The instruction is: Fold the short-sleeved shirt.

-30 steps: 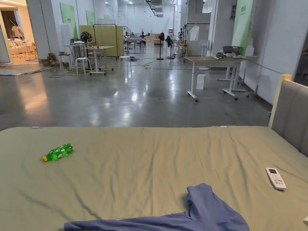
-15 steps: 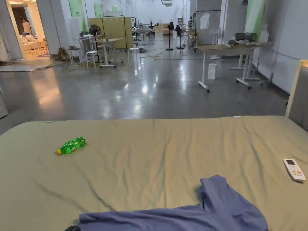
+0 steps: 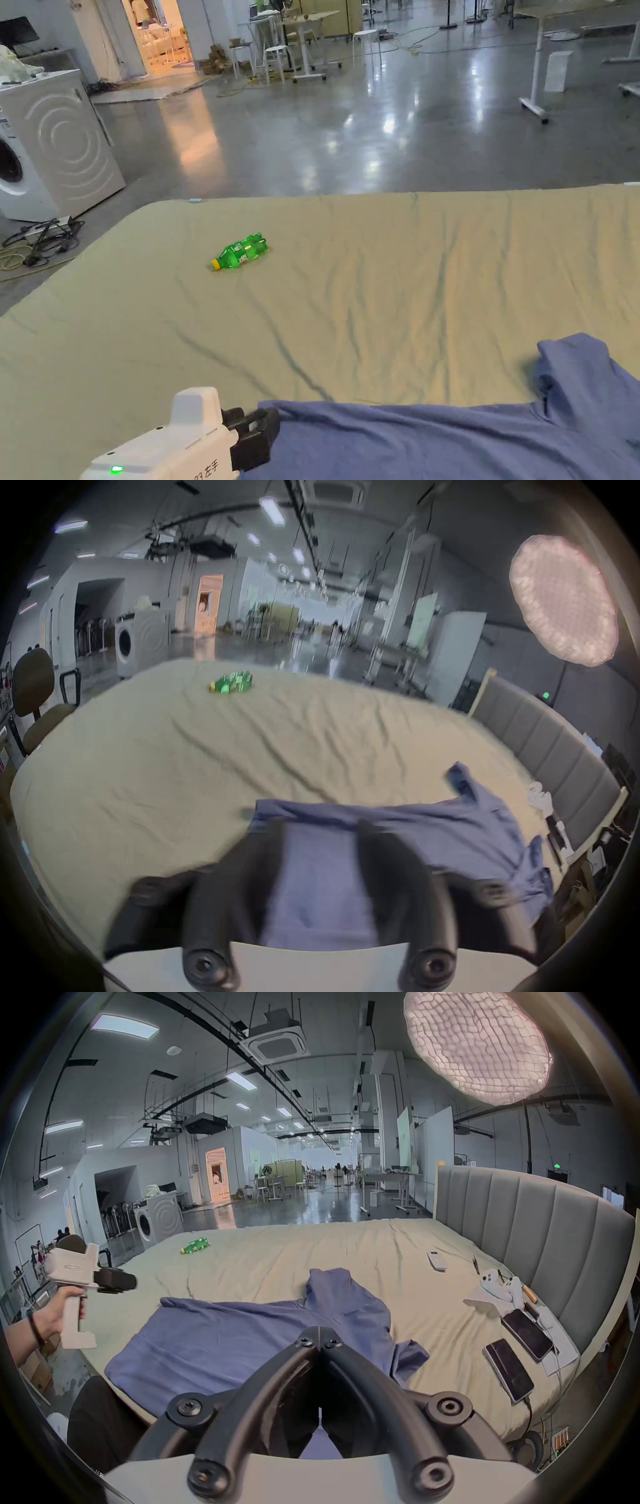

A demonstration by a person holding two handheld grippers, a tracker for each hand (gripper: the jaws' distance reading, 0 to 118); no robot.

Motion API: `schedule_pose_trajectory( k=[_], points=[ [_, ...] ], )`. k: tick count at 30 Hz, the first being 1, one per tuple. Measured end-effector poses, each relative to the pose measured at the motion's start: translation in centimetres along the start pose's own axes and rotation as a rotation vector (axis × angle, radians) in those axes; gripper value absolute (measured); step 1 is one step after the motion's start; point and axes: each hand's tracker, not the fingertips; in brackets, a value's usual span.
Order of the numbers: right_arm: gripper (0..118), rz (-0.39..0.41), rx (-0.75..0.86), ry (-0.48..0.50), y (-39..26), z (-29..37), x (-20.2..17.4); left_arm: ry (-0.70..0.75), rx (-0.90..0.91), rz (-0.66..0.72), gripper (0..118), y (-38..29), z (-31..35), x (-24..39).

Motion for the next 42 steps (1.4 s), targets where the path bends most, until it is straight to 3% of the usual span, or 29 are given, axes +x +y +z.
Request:
schedule_pose_trajectory(
  k=[1,2,9,11,13,14,18,23,26,27,29,30,33,37,40,42],
  points=[
    [0,-0.009,-0.009,-0.006,-0.1,-0.1,0.2,0.013,-0.041,-0.016,80,0.1,-2.3,-0.6],
    [0,-0.020,-0.021,-0.009,-0.3,-0.3,0.5,0.029,-0.070,-0.035,87,0.1,-4.4,-1.0],
    [0,-0.016,-0.067,-0.071,-0.7,0.1,1.7,0.075,-0.138,-0.053,85,0.2,-11.8,-2.3],
    [0,-0.018,-0.075,-0.086,-0.9,0.3,2.0,0.079,-0.155,-0.061,69,0.4,-11.9,-0.9],
    [0,-0.008,-0.088,-0.106,-1.2,0.2,2.2,0.089,-0.181,-0.150,19,-0.1,-12.2,0.7],
    [0,-0.005,-0.096,-0.112,-1.4,0.0,2.2,0.129,-0.191,-0.203,13,-0.4,-12.5,1.5],
    [0,-0.017,-0.116,-0.094,-1.5,-1.3,2.6,0.126,-0.219,-0.265,9,-0.1,-14.8,0.8],
    [0,-0.016,-0.090,-0.048,-0.4,-4.9,3.6,0.083,-0.290,-0.185,9,0.7,-16.5,-0.9],
    [2,-0.032,-0.116,-0.015,1.0,-10.4,5.4,0.077,-0.302,-0.128,9,0.9,-17.0,-1.7],
    [19,-0.037,-0.122,-0.002,1.6,-12.6,6.2,0.078,-0.305,-0.125,8,0.8,-16.7,-1.0],
    [71,-0.076,-0.217,0.013,2.4,-18.1,8.2,0.079,-0.317,-0.133,8,0.9,-16.7,-0.8],
    [87,-0.073,-0.281,-0.011,2.9,-21.0,8.9,0.082,-0.327,-0.142,8,1.1,-16.8,-0.8],
    [83,0.033,-0.372,-0.050,4.2,-28.3,9.6,0.076,-0.351,-0.137,8,1.4,-17.5,-1.3],
    [83,0.095,-0.567,-0.111,3.0,-36.8,11.7,0.059,-0.365,-0.134,8,2.0,-16.1,-0.4],
    [74,0.103,-0.676,-0.151,1.4,-38.9,12.2,0.060,-0.371,-0.132,8,1.8,-16.1,0.1],
    [64,0.074,-0.642,-0.129,1.2,-38.3,12.1,0.064,-0.371,-0.141,8,1.6,-16.0,0.5]
  ],
)
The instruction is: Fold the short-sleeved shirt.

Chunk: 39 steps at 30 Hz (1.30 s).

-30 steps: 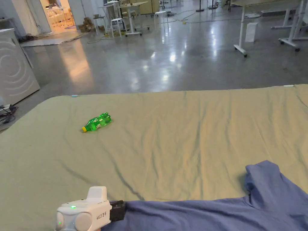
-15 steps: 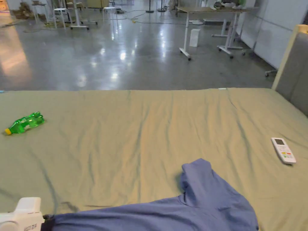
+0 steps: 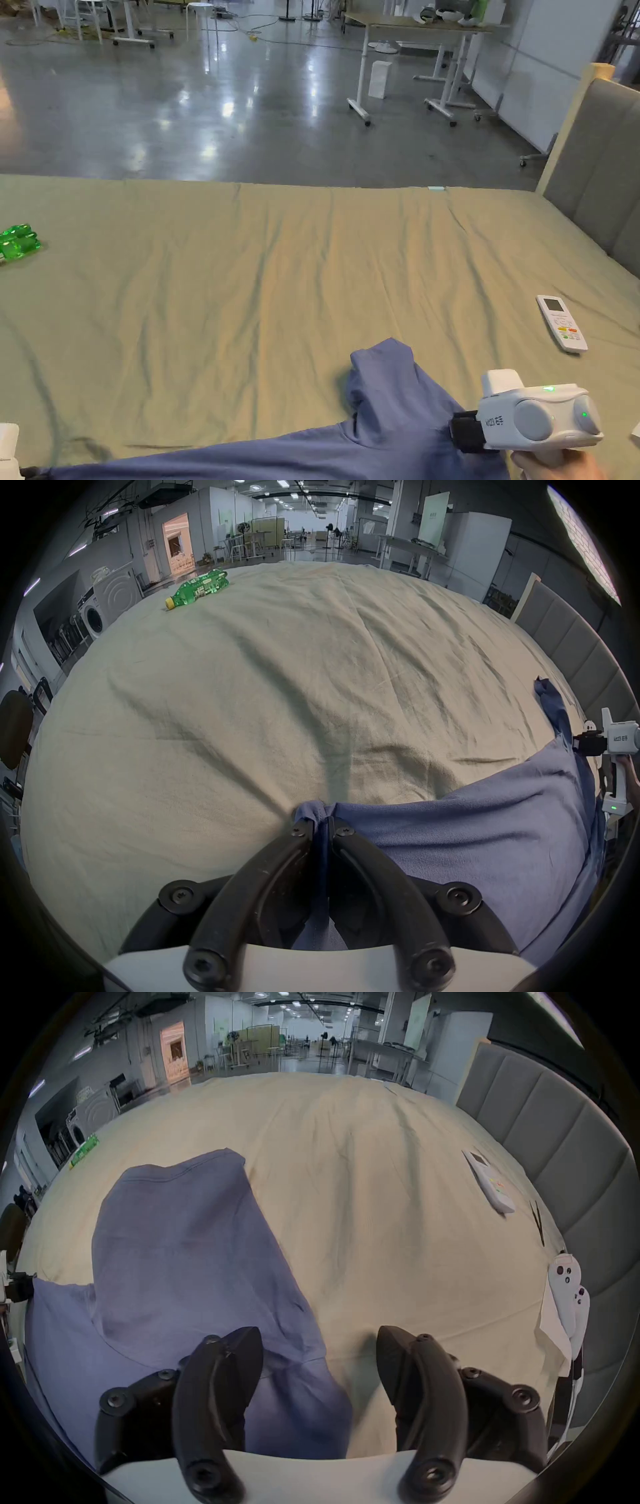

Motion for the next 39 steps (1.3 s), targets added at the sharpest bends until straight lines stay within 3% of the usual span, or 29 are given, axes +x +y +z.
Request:
schedule_pose_trajectory(
  k=[2,3,7,9,12,21,24,26,33,34,35,36,37,38,39],
  points=[
    [30,-0.017,0.019,0.026,-0.1,0.8,0.0,0.005,0.006,-0.018,8,0.0,0.2,0.2],
    [2,-0.014,0.019,0.024,-0.2,1.2,-0.3,0.007,0.009,-0.015,8,0.0,0.3,0.4],
    [2,-0.019,0.035,0.076,-0.2,1.0,-0.5,-0.035,0.035,0.115,6,0.6,1.5,-1.0],
    [2,-0.018,0.108,0.058,-0.4,3.2,-0.1,-0.024,0.141,0.122,6,0.5,3.6,-1.6],
    [2,-0.078,0.233,0.124,-1.8,8.5,1.0,-0.117,0.197,0.073,6,-0.6,8.6,-2.2],
    [2,-0.080,0.348,0.140,-16.5,23.9,2.8,-0.227,0.197,0.123,6,-14.2,22.0,-4.5],
    [2,-0.072,0.361,0.080,-22.3,23.5,2.0,-0.232,0.149,0.127,6,-19.0,21.3,-4.6],
    [2,-0.101,0.326,0.080,-24.5,23.6,0.5,-0.203,0.093,0.075,6,-21.2,20.1,-4.5],
    [2,-0.211,0.238,0.072,-28.9,22.7,-0.6,-0.218,0.064,0.175,6,-24.2,18.0,-5.0],
    [3,-0.210,0.228,0.072,-29.2,22.0,-0.2,-0.208,0.070,0.157,8,-24.3,17.9,-4.7],
    [13,-0.205,0.227,0.070,-29.3,21.7,-0.5,-0.201,0.070,0.151,18,-24.1,17.6,-4.8],
    [51,-0.181,0.228,0.066,-29.5,21.4,-0.8,-0.197,0.067,0.148,43,-24.0,17.3,-4.8],
    [70,-0.157,0.221,0.059,-29.5,21.1,-1.0,-0.164,0.055,0.131,59,-24.3,16.7,-5.0],
    [70,-0.151,0.209,0.047,-29.6,20.7,-0.7,-0.121,0.069,0.116,59,-24.4,16.7,-5.1],
    [78,-0.155,0.201,0.035,-29.7,20.7,-0.7,-0.109,0.084,0.104,67,-24.5,16.9,-5.3]
  ],
)
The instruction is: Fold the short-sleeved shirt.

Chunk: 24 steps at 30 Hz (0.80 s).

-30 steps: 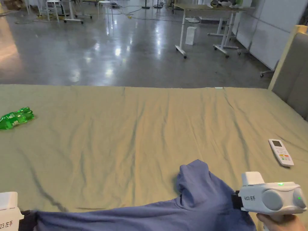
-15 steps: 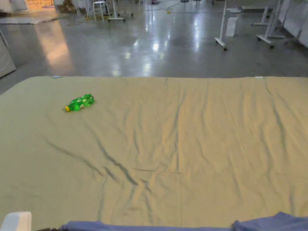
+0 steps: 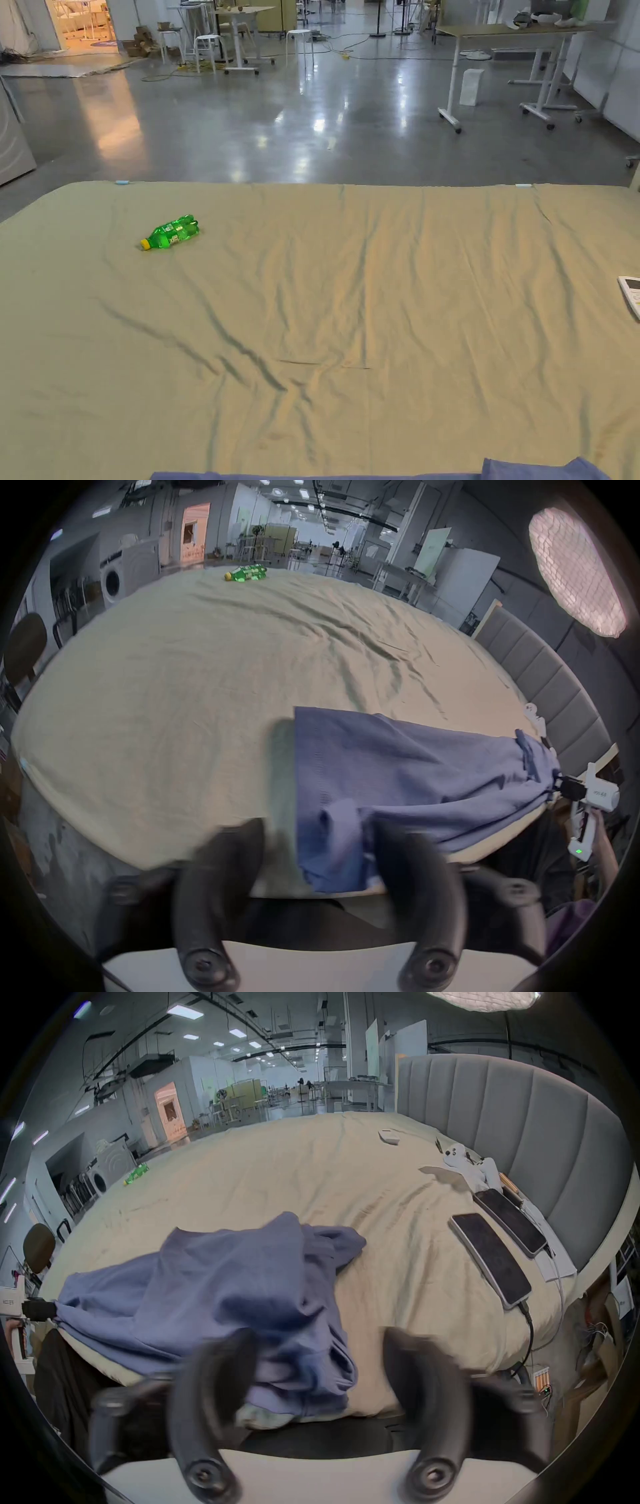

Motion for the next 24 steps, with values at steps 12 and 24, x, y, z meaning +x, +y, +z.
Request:
schedule_pose_trajectory(
  k=[12,24],
  points=[
    [78,0.106,0.496,0.053,5.7,12.8,-6.4,0.002,0.622,-0.109,89,3.5,16.5,11.2],
    [38,0.182,0.747,0.162,8.8,16.2,-12.8,0.039,0.827,-0.337,27,2.6,20.2,21.3]
  ],
)
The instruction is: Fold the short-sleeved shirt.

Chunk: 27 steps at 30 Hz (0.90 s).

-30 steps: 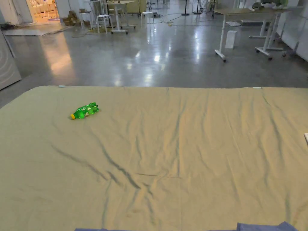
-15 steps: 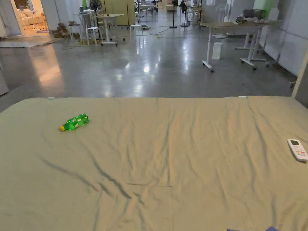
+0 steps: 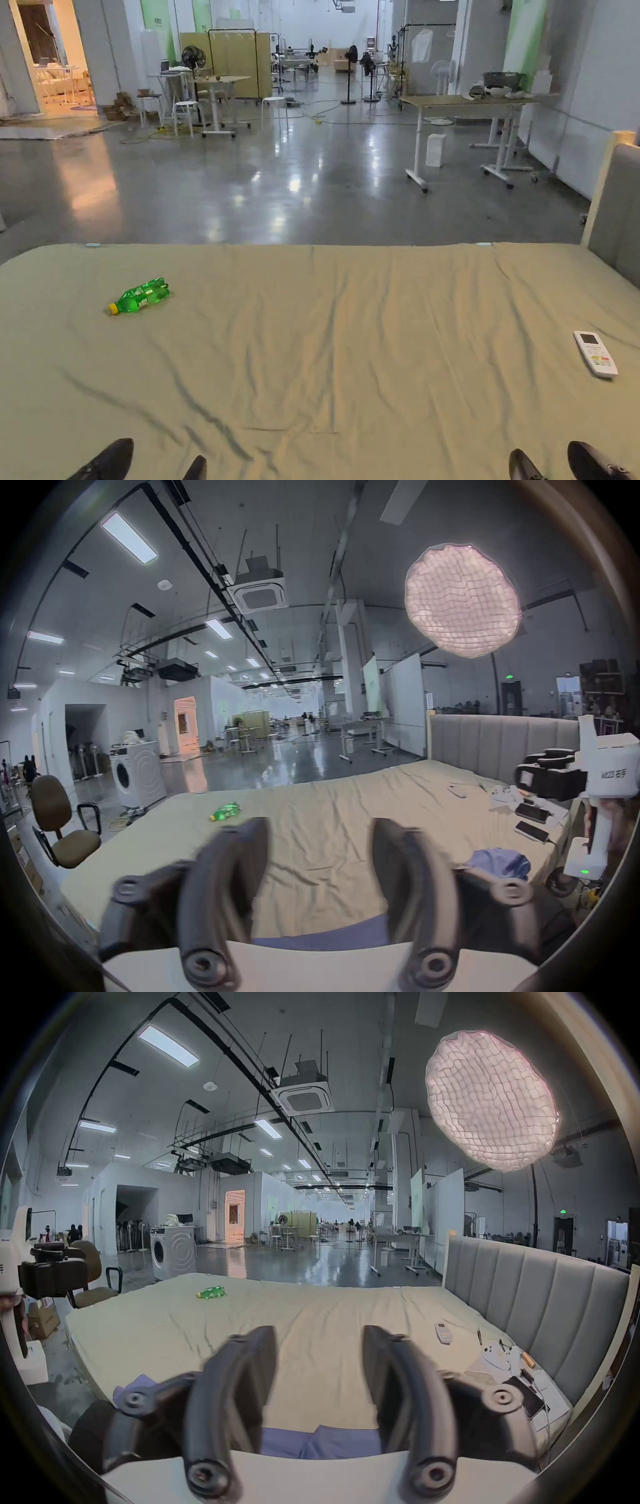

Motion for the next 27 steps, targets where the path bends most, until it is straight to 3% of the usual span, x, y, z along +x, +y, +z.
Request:
schedule_pose_trajectory(
  k=[1,4,11,12,27],
  points=[
    [31,-0.004,-0.004,0.003,-0.1,0.1,-0.1,-0.010,-0.009,0.001,13,0.0,0.0,0.1],
    [3,-0.008,-0.016,0.016,-0.4,0.3,0.1,-0.017,-0.007,0.002,4,0.0,0.0,0.2],
    [0,0.014,-0.042,-0.007,-0.8,0.7,0.3,-0.038,-0.007,0.038,0,0.4,-0.3,-0.2],
    [0,-0.023,-0.076,-0.006,-1.1,0.6,0.3,-0.025,-0.002,0.030,0,0.5,-0.3,-0.1],
    [0,-0.021,-0.070,-0.011,-1.1,0.5,0.8,-0.018,-0.063,0.045,0,-0.3,-0.9,-1.2]
  ],
)
